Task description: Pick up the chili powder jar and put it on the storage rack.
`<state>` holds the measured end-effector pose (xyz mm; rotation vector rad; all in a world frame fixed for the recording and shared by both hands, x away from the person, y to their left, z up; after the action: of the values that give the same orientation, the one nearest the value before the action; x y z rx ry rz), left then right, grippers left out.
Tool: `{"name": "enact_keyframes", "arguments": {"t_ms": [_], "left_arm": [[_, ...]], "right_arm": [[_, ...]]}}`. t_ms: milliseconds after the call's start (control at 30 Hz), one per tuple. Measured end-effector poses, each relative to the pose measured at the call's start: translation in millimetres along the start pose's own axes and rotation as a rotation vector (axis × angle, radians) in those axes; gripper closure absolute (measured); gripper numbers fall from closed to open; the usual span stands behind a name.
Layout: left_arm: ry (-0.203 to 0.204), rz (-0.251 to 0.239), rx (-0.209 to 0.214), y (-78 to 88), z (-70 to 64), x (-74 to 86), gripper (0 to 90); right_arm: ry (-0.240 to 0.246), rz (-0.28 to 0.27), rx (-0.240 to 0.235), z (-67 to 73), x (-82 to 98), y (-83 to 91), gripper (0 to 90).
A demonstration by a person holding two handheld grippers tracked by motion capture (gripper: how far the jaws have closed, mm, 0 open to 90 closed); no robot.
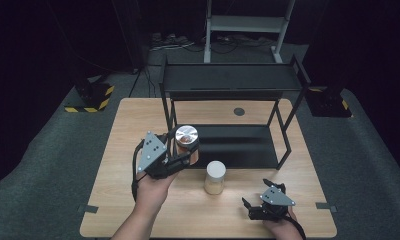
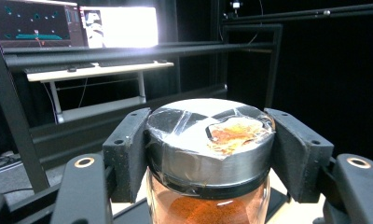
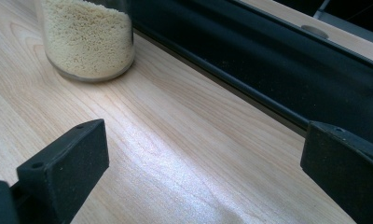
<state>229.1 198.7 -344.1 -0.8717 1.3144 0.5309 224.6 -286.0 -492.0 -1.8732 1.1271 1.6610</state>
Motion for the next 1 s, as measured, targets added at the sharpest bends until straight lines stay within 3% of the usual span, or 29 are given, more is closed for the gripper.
{"name": "enact_keyframes", "arguments": {"t_ms": [433,767,1000], "left_arm": [[-0.020,-0.028,0.004,-22.0,2.2,-20.5,34.8],[0.018,-0.061,-0.004,-34.9,10.1,-28.8,34.7],[-0.008,-0.073,-0.015,-47.1,11.8,-40.8,34.8]], "right_arm": [[-0.007,-0.002,-0.002,-1.2,0.3,0.2,0.0],[-0.010,-0.003,-0.007,-2.5,0.5,0.1,0.0],[-0.003,-0.001,-0.007,-1.4,0.2,0.0,0.0]]}}
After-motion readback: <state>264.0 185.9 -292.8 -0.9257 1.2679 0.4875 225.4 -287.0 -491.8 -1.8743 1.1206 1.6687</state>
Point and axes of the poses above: each handheld gripper's, and its own axes: y roughly backward along the jaws, x roughly out of its underside, z roughly to its left, the point moved 2 cm from there along -y, roughly forward along the jaws, and after that the axes turned 15 degrees about -z, right-handed, at the moved point
